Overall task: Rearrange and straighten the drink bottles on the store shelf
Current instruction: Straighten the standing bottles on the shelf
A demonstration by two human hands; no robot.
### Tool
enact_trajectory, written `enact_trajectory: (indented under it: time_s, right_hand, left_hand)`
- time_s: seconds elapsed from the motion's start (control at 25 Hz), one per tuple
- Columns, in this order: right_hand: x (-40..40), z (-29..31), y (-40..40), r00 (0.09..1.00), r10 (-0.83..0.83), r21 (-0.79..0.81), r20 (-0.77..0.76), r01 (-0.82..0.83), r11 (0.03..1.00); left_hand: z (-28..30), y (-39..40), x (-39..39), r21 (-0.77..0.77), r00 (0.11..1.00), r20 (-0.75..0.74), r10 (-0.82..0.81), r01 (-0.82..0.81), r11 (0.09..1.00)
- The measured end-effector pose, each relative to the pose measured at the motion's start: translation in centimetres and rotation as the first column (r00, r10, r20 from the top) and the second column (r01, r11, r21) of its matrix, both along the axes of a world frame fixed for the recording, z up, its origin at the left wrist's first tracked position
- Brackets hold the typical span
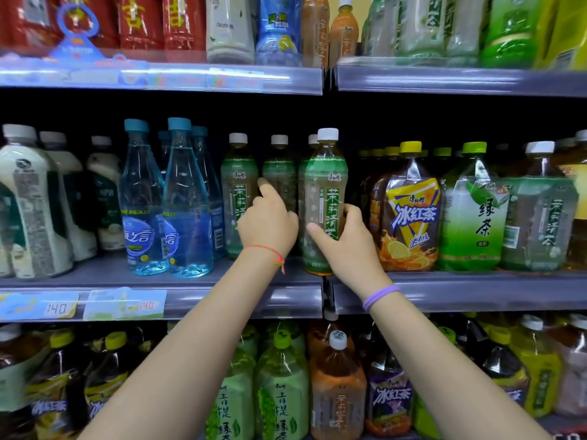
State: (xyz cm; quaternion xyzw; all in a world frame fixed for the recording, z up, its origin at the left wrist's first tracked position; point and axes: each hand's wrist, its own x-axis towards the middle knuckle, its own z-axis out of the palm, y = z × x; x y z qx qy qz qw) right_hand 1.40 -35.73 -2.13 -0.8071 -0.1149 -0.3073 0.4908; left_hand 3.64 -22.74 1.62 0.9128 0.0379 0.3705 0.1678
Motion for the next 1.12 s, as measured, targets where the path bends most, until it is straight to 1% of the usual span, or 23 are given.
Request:
enact_trajectory:
  time_s: [0.08,0.12,0.28,0.44,0.52,0.64,0.68,0.72,0.76,0.8,0.84,0.88,0.92,0.96,1.0,1.04,1.12]
  right_hand:
    - [-0.2,0.1,-0.1,0.998,-0.052,-0.032,0.04,0.053,0.998]
    - [-0.3,0.2,-0.1,0.996,-0.067,-0.045,0.054,0.07,0.997]
    - [-0.7,0.1,-0.2,0.996,-0.062,-0.065,0.059,0.066,0.996]
    - [-0.9,0.1,-0.2,0.994,-0.085,-0.117,0.075,0.094,0.989]
    - [-1.0,0.1,-0.2,0.99,-0.113,-0.124,0.09,0.123,0.985]
    - [-0.8,0.1,0.0,0.985,-0.15,-0.134,0.086,0.16,0.978]
    - [-1.0,0.1,0.3,0.984,-0.165,-0.14,0.07,0.174,0.975]
    - [-1.2,0.0,0.6,0.976,-0.202,-0.156,0.079,0.213,0.965]
    - [-1.6,-0.2,1.1,0.951,-0.274,-0.187,0.143,0.298,0.936]
    - [-2.0,-0.3,1.5,0.897,-0.349,-0.214,0.27,0.41,0.887]
    - [-2.3,-0.6,2.0,0.818,-0.381,-0.22,0.432,0.505,0.835]
    - [-2.5,-0.7,2.5,0.736,-0.353,-0.205,0.578,0.55,0.81]
    - [-2.7,-0.6,3.2,0.697,-0.289,-0.217,0.656,0.542,0.812]
    - [-2.7,-0.5,3.8,0.711,-0.213,-0.273,0.67,0.503,0.82]
    - [-2.7,-0.6,4.3,0.749,-0.158,-0.342,0.644,0.466,0.816]
    - [-2.8,-0.6,4.8,0.796,-0.136,-0.418,0.589,0.445,0.792]
    - [-2.8,-1.0,5.4,0.867,-0.162,-0.59,0.472,0.446,0.673]
  left_hand:
    - [0.6,-0.1,0.5,0.044,1.0,-0.013,0.023,-0.022,0.999]
    - [0.7,-0.4,0.8,0.04,0.999,-0.028,0.022,-0.02,0.999]
    - [0.3,-0.8,1.9,-0.079,0.995,-0.096,-0.017,0.009,0.997]
    - [0.3,-0.3,1.8,-0.153,0.995,-0.073,-0.063,0.051,0.987]
    - [0.4,0.2,1.2,-0.135,0.995,-0.054,-0.081,0.073,0.988]
    - [0.2,0.9,-0.1,-0.053,0.994,-0.036,-0.101,0.099,0.994]
    - [0.1,1.1,-0.5,-0.034,0.994,-0.016,-0.106,0.106,0.994]
    - [-0.1,1.4,-1.0,-0.014,0.994,0.039,-0.104,0.104,0.994]
    - [-0.5,2.0,-1.3,0.009,0.985,0.145,-0.092,0.092,0.996]
    - [-0.9,2.4,-1.4,0.043,0.955,0.286,-0.077,0.068,0.997]
    - [-1.3,2.9,-1.2,0.068,0.922,0.384,-0.056,0.032,0.997]
    - [-1.6,3.4,-1.0,0.073,0.903,0.429,-0.025,-0.007,0.997]
    - [-1.5,3.8,-0.6,0.067,0.914,0.405,0.005,-0.035,0.997]
    - [-1.2,4.0,-0.3,0.049,0.947,0.321,0.034,-0.052,0.997]
    - [-0.8,4.2,0.0,0.04,0.975,0.215,0.064,-0.074,0.996]
    - [-0.5,4.1,0.3,0.052,0.985,0.145,0.093,-0.102,0.993]
    - [0.1,4.1,1.2,0.106,0.984,0.117,0.135,-0.148,0.983]
